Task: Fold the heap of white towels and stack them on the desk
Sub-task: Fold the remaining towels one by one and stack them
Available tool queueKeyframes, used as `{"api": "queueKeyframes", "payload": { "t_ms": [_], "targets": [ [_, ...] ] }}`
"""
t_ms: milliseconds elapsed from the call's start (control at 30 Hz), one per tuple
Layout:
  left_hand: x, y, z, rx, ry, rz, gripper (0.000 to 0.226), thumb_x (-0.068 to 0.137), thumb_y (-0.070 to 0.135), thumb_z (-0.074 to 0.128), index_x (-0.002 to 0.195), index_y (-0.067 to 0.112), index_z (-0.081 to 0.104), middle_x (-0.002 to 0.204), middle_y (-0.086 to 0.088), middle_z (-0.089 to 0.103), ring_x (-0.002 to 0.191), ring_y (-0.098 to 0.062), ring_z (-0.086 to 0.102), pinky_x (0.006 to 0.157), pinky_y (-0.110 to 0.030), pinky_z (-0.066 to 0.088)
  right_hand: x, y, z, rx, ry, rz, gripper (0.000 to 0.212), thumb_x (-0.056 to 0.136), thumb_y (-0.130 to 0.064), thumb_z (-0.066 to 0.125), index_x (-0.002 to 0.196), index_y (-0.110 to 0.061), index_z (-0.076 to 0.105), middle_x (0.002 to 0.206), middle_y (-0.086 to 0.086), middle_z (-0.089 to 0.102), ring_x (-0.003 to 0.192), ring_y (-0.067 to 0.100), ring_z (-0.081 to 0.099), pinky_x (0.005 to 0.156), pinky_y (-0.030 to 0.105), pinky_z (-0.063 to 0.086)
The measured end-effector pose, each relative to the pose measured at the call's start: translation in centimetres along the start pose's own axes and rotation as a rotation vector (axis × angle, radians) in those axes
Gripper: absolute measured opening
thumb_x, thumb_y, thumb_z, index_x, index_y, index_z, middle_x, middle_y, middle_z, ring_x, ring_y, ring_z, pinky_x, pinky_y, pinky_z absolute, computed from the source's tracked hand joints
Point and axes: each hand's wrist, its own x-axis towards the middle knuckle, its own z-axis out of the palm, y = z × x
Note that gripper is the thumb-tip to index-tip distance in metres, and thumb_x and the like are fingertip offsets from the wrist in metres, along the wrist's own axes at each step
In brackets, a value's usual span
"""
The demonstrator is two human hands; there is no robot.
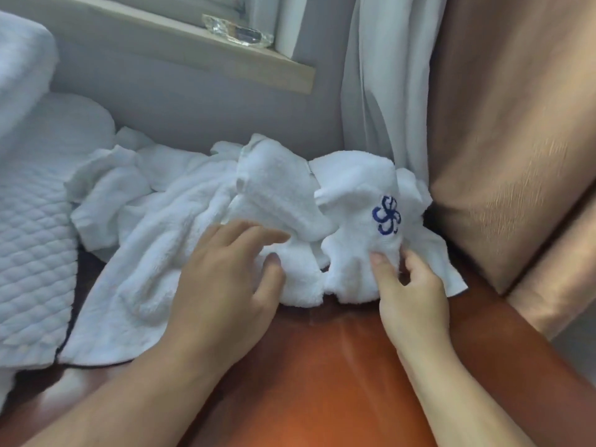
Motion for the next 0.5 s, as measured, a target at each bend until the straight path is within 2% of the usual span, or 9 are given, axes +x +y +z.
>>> {"api": "queueKeyframes", "payload": {
  "t_ms": [67,100,200,267,333,367,433,467,500],
  "targets": [
    [-0.1,0.3,0.1,-0.175,-0.001,-0.014,0.031,0.086,0.031,0.05,0.111,0.038,0.068,0.096,0.022,0.064,0.066,-0.004,0.061,0.062,-0.014,0.044,-0.2,-0.2,0.2,0.01,0.044,-0.027,0.012,0.092,-0.045,0.067,0.096,-0.034,0.066,0.102,-0.01,0.067,0.09,0.001,0.063,0.072,0.019,0.046],
    [-0.2,0.4,0.2,-0.228,-0.029,-0.019,0.031,0.087,0.031,0.05,0.112,0.039,0.067,0.096,0.023,0.064,0.059,-0.006,0.061,0.056,-0.017,0.045,-0.4,-0.4,0.1,0.028,0.07,-0.054,0.015,0.089,-0.047,0.068,0.096,-0.034,0.066,0.102,-0.009,0.067,0.089,0.004,0.063,0.072,0.021,0.048],
    [-0.2,0.2,0.6,-0.316,-0.079,-0.034,0.033,0.091,0.038,0.046,0.119,0.041,0.062,0.1,0.029,0.064,0.07,-0.004,0.067,0.064,-0.027,0.054,-0.7,-1.5,0.0,0.137,0.097,-0.145,0.023,0.082,-0.052,0.063,0.097,-0.036,0.065,0.088,-0.012,0.068,0.076,0.002,0.062,0.064,0.014,0.047],
    [-0.1,-0.2,0.7,-0.315,-0.095,-0.043,0.041,0.092,0.051,0.037,0.126,0.044,0.058,0.102,0.032,0.065,0.082,0.0,0.068,0.073,-0.034,0.057,-1.0,-2.0,0.0,0.24,0.037,-0.181,0.022,0.083,-0.056,0.062,0.098,-0.039,0.064,0.091,-0.011,0.069,0.08,0.002,0.063,0.068,0.014,0.049],
    [-0.1,-0.5,0.7,-0.322,-0.098,-0.044,0.049,0.093,0.06,0.027,0.13,0.045,0.055,0.098,0.027,0.069,0.084,-0.001,0.067,0.076,-0.037,0.056,-1.3,-2.4,0.2,0.364,-0.062,-0.195,0.026,0.085,-0.064,0.064,0.1,-0.043,0.065,0.097,-0.013,0.07,0.09,0.004,0.066,0.075,0.02,0.053],
    [-0.1,-0.6,0.7,-0.329,-0.092,-0.044,0.051,0.094,0.063,0.024,0.128,0.044,0.058,0.094,0.022,0.07,0.083,-0.003,0.068,0.076,-0.039,0.055,-1.5,-2.5,0.3,0.426,-0.126,-0.189,0.031,0.084,-0.067,0.065,0.102,-0.041,0.066,0.099,-0.011,0.071,0.094,0.007,0.067,0.079,0.024,0.055],
    [-0.2,-0.4,0.7,-0.415,-0.1,-0.077,0.058,0.094,0.07,0.022,0.107,0.035,0.066,0.089,0.013,0.072,0.083,-0.008,0.069,0.076,-0.043,0.056,-1.9,-2.8,0.3,0.552,-0.276,-0.154,0.039,0.084,-0.066,0.068,0.106,-0.034,0.069,0.106,-0.003,0.074,0.102,0.016,0.069,0.083,0.03,0.057],
    [-0.1,-0.3,0.6,-0.522,-0.121,-0.132,0.063,0.092,0.075,0.024,0.097,0.031,0.068,0.089,0.01,0.073,0.084,-0.009,0.071,0.078,-0.042,0.057,-2.1,-3.1,0.2,0.607,-0.36,-0.125,0.04,0.085,-0.063,0.069,0.109,-0.031,0.07,0.109,0.002,0.074,0.105,0.021,0.07,0.082,0.031,0.057],
    [0.1,-0.3,0.5,-0.624,-0.144,-0.194,0.067,0.09,0.08,0.027,0.091,0.029,0.071,0.089,0.01,0.074,0.086,-0.006,0.071,0.081,-0.035,0.057,-2.3,-3.4,0.1,0.644,-0.443,-0.088,0.042,0.085,-0.06,0.071,0.111,-0.027,0.071,0.112,0.006,0.074,0.106,0.024,0.07,0.082,0.032,0.057]
  ]
}}
